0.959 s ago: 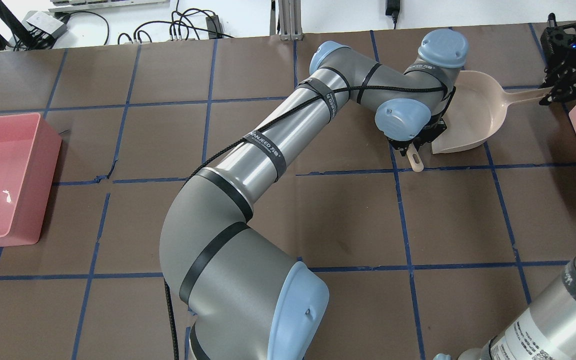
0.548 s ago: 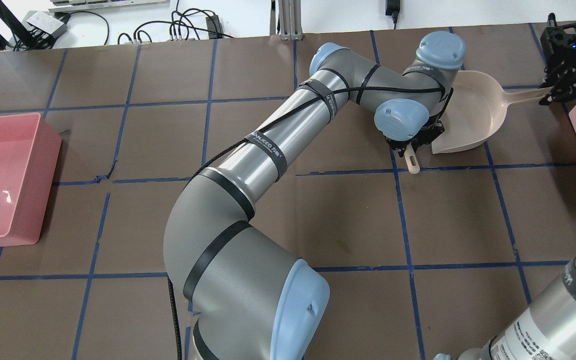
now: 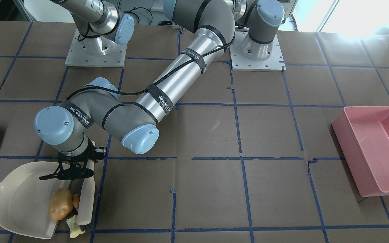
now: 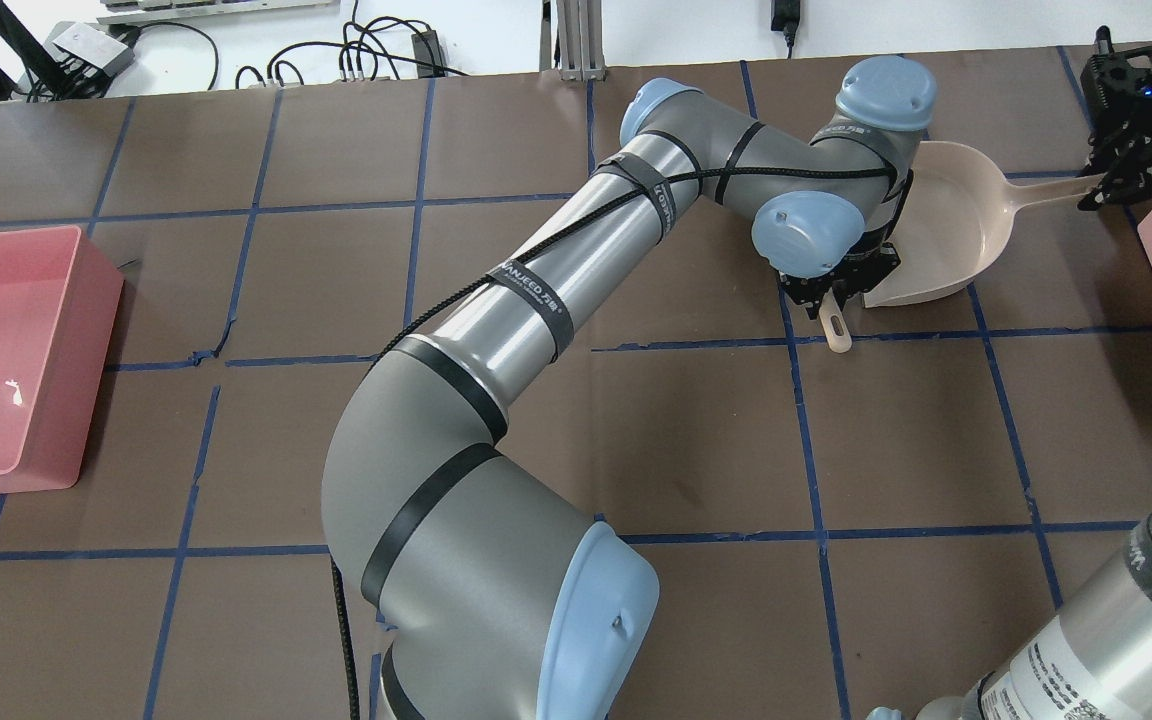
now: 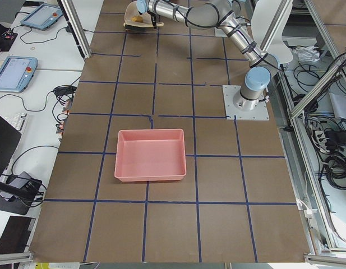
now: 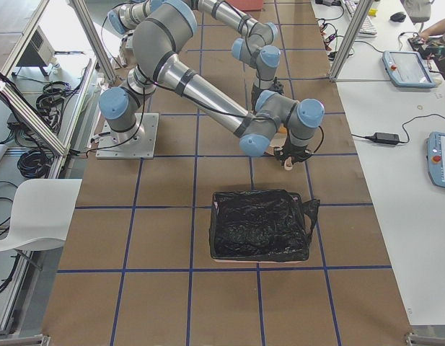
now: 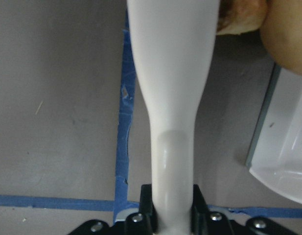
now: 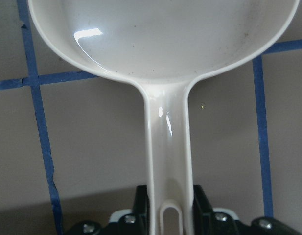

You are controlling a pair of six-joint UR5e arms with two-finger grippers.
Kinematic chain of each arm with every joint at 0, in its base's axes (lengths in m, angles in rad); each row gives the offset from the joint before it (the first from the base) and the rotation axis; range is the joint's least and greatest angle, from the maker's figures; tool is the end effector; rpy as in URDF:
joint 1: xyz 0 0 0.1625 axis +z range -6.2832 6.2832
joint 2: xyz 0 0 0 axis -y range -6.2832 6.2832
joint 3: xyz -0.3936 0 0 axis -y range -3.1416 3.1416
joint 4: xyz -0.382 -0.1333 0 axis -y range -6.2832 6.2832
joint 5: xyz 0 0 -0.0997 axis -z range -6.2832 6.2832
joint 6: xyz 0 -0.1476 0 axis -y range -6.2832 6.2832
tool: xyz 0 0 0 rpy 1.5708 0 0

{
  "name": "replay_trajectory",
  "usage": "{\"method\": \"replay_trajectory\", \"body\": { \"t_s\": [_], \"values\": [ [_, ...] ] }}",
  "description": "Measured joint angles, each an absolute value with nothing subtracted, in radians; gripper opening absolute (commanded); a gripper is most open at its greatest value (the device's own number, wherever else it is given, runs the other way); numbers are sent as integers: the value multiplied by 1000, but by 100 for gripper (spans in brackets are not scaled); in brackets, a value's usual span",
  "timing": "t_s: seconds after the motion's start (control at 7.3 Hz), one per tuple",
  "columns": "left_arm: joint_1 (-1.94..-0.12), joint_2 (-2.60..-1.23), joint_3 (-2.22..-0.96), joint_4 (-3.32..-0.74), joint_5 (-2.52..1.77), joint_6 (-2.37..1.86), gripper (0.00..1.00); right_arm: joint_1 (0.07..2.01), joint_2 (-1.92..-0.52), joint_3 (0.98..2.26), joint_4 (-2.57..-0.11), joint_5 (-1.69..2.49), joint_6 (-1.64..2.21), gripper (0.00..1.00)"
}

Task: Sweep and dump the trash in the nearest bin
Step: 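Sweep the food pieces with the left gripper's brush into the dustpan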

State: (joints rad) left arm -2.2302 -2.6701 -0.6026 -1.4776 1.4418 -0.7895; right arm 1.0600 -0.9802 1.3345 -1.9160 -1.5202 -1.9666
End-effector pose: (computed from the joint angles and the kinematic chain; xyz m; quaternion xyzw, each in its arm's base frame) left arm -0.6248 -0.5575 0.1413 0.0661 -0.9956 -0.0569 0.0357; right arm -0.2076 -0.6584 0.2086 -0.6650 0.7464 -0.0224 0.0125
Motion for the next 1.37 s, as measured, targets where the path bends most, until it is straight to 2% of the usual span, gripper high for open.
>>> {"method": "replay_trajectory", "body": {
  "t_s": [0.55,1.37],
  "values": [
    [-2226,-2658,-601,-1526,1414,-787,0,1060,-979,1335,-1916,-1521,-1967,0],
    [-2249,-2660,-567,-1542,1416,-461,0,1060,-971,1335,-1911,-1521,-1967,0]
  ]
}}
